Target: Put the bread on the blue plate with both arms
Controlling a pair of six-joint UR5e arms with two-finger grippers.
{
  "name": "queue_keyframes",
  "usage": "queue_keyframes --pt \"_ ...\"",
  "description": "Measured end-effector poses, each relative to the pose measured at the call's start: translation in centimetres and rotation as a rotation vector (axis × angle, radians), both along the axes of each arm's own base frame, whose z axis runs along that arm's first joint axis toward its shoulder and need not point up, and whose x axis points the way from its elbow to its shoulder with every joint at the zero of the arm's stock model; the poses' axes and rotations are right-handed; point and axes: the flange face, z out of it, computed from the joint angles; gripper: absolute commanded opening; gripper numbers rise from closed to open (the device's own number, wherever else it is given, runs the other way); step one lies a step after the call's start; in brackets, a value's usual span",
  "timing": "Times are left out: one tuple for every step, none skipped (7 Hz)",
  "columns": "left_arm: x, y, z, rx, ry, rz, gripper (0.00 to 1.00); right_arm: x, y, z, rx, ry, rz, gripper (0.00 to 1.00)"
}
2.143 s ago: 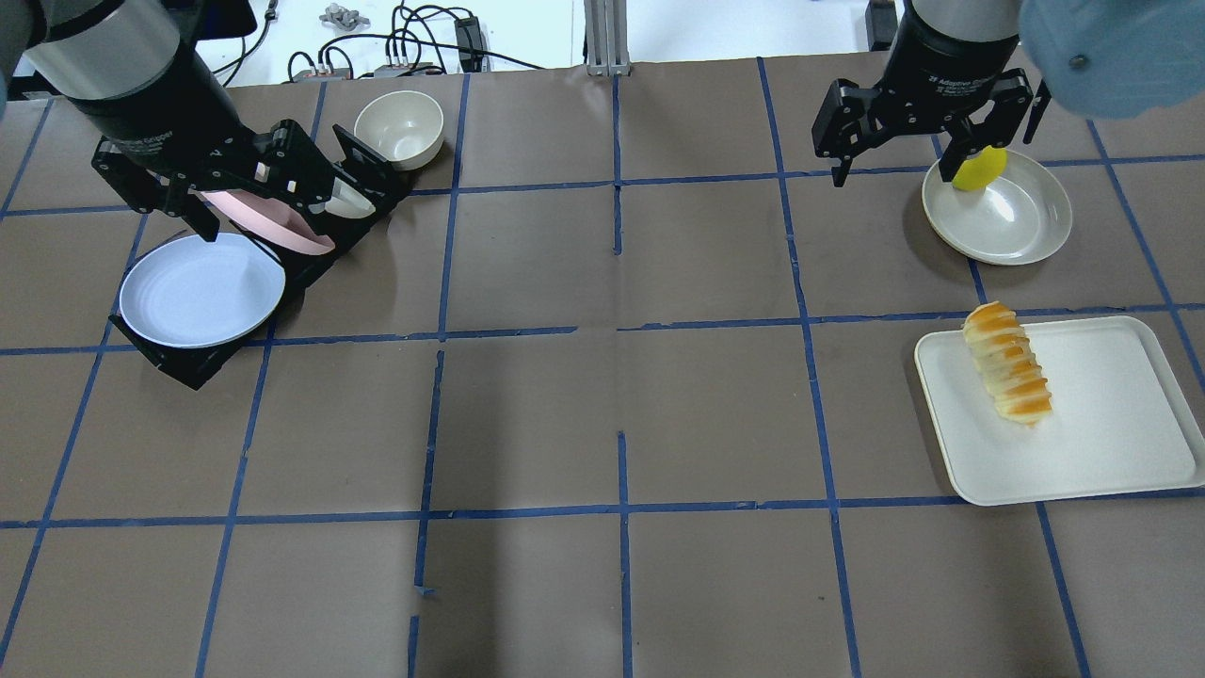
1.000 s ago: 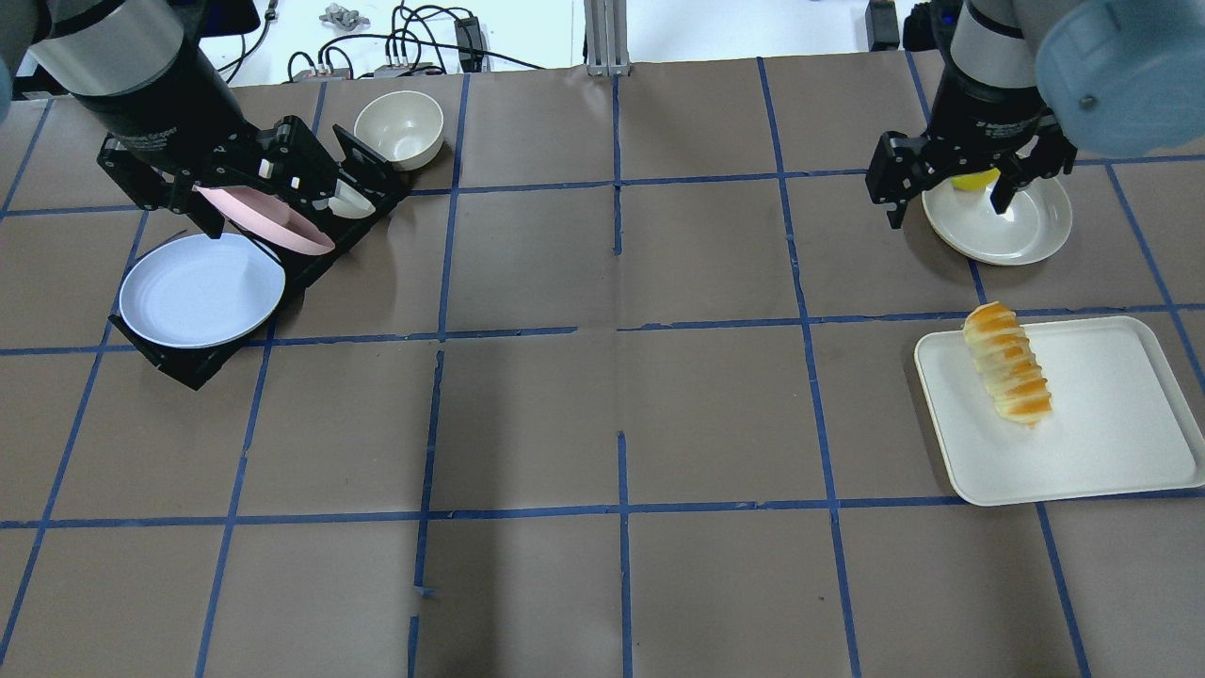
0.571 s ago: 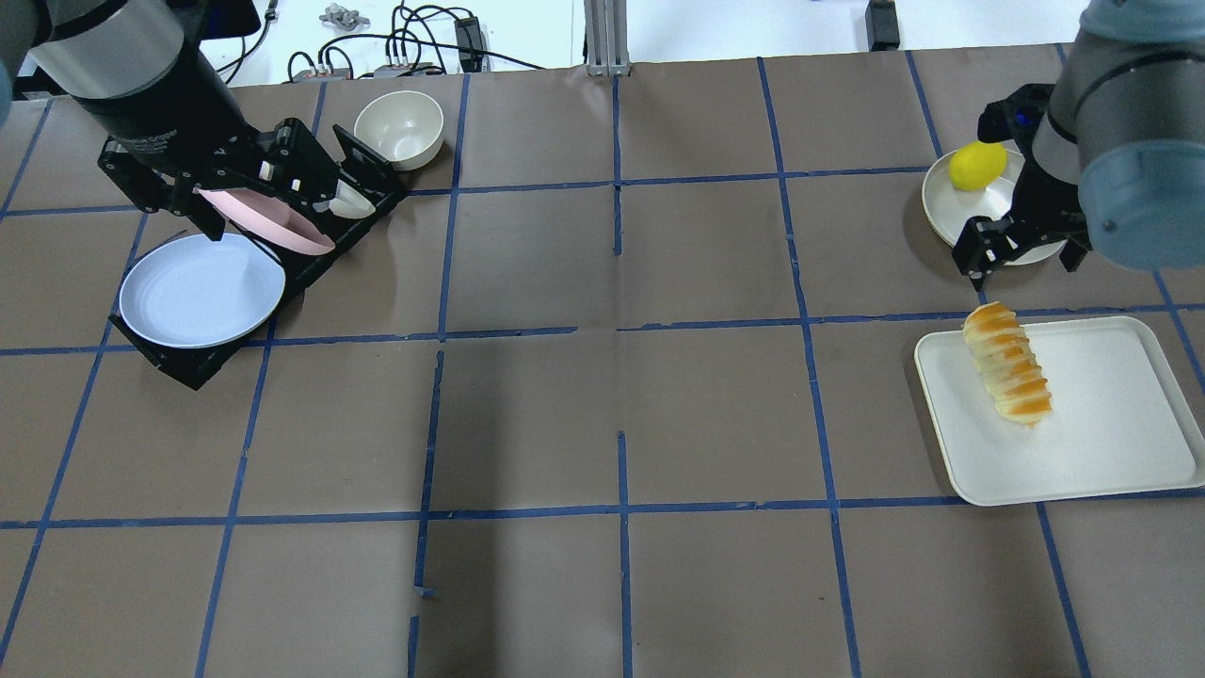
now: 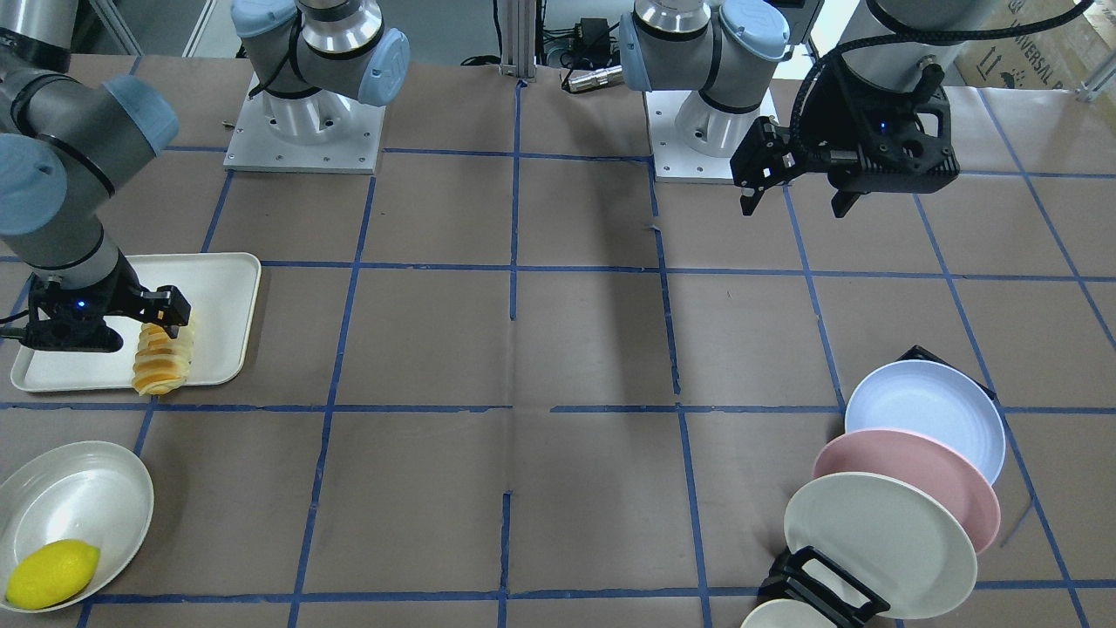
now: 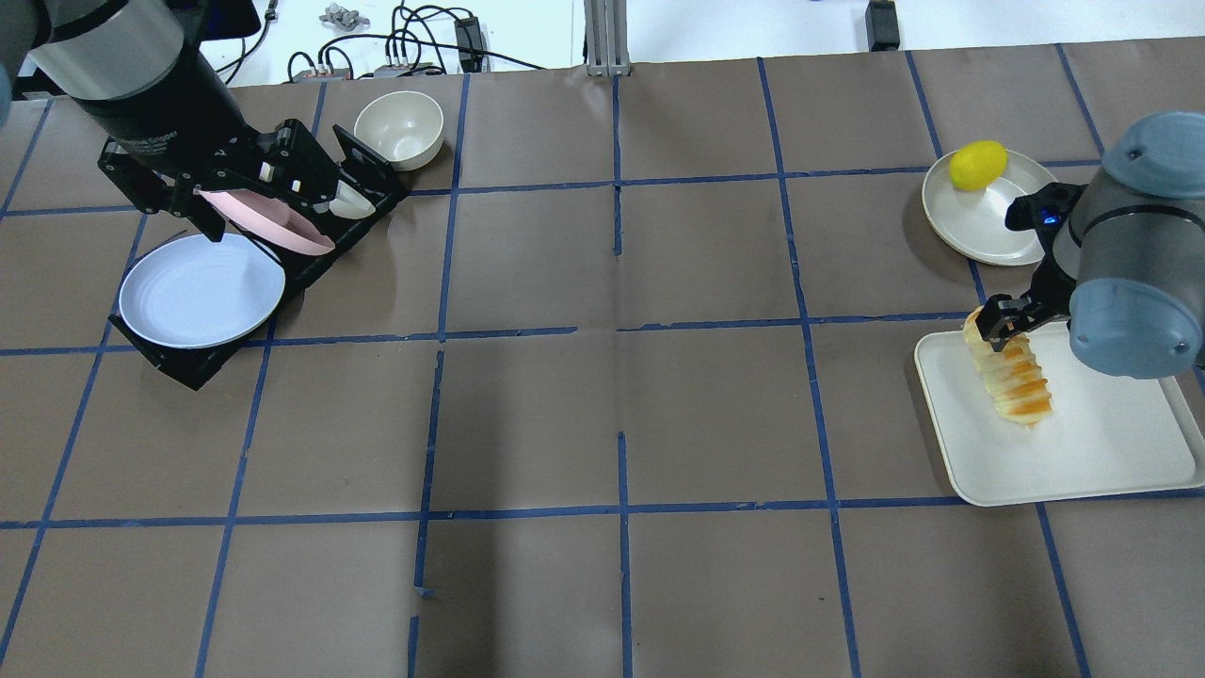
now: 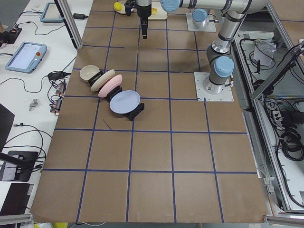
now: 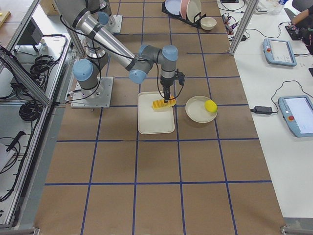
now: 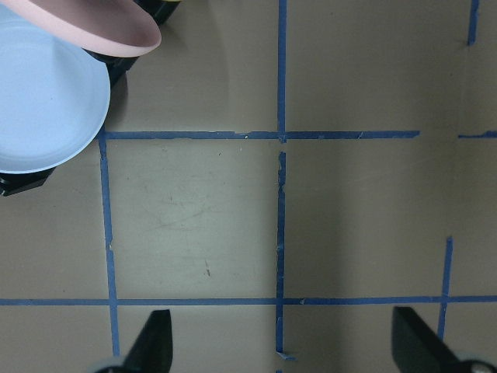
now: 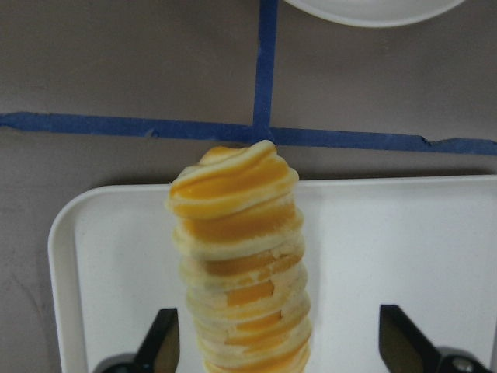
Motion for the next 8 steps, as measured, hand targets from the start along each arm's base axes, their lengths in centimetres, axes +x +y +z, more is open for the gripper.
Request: queue_keyframes --pt "0.0 0.0 0.0 0.000 0.000 0.000 1.00 -0.1 -0.3 -1.4 -0.003 -0.024 0.009 0.90" --pt "0.0 0.0 0.0 0.000 0.000 0.000 1.00 0.0 -0.5 -2.1 -0.005 -0.041 0.017 0.90" --pt "0.0 0.0 0.0 0.000 0.000 0.000 1.00 0.0 -0.6 -2.5 -0.004 -0.049 0.021 0.89" --pt "0.0 0.0 0.0 0.001 0.001 0.000 1.00 0.0 -0.7 -3.0 -0.003 -0.052 0.025 0.89" --pt "0.0 0.0 0.0 0.001 0.001 0.000 1.00 -0.2 -1.0 -3.9 -0.002 -0.054 0.031 0.88" --pt "0.0 0.0 -0.1 0.001 0.001 0.000 1.00 -0.4 -1.1 -4.5 0.000 -0.055 0.035 0.58" --pt "0.0 0.1 -0.1 0.002 0.001 0.000 1.00 -0.6 -1.2 -4.9 -0.001 -0.059 0.037 0.05" --pt "0.1 0.1 0.0 0.000 -0.003 -0.001 1.00 -0.6 -1.2 -4.9 -0.004 -0.064 0.038 0.03"
